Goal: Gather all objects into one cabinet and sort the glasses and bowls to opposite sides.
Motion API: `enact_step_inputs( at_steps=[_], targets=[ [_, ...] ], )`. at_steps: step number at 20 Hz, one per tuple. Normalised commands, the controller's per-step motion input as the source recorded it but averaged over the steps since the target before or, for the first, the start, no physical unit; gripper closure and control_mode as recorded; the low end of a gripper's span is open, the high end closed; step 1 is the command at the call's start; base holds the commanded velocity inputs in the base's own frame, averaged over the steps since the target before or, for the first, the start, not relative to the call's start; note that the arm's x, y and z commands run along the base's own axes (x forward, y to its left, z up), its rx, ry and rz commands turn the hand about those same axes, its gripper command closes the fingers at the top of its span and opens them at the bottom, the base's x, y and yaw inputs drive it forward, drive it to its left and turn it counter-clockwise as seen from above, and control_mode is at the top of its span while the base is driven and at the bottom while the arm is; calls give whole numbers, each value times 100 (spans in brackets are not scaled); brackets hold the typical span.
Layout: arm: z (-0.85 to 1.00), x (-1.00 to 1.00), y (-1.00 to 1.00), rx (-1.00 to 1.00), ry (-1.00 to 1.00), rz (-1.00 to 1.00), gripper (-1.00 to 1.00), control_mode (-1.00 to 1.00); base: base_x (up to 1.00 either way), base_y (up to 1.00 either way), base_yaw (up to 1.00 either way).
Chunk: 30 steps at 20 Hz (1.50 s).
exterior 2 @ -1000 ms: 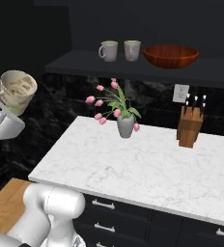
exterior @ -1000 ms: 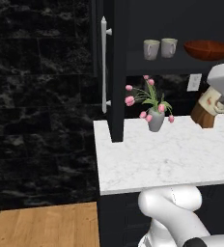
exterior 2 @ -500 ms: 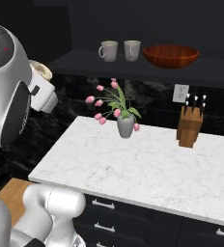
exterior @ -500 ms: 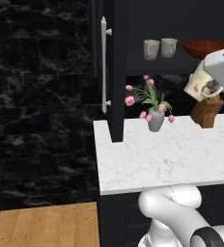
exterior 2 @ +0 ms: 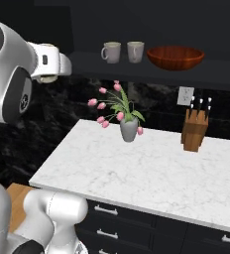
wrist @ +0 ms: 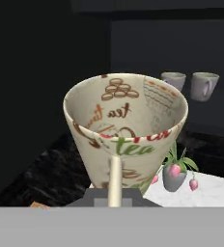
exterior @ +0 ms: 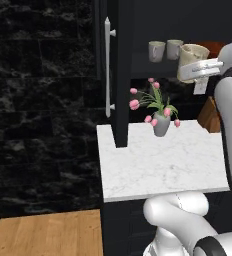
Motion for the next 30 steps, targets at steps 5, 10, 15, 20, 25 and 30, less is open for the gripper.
enact_step_inputs(
  at_steps=[5,10,15,20,25,30],
  targets=[
    [0,32,2,-2,-11,5,100,-100,0,0,0],
    [0,18,0,6,0,5,100,-100,0,0,0],
    [0,31,0,0,0,1,100,-100,0,0,0],
    [0,42,0,-2,1,-1,100,-100,0,0,0],
    [0,52,0,0,0,-2,100,-100,0,0,0],
    [-1,69,0,0,0,0,100,-100,0,0,0]
  ],
)
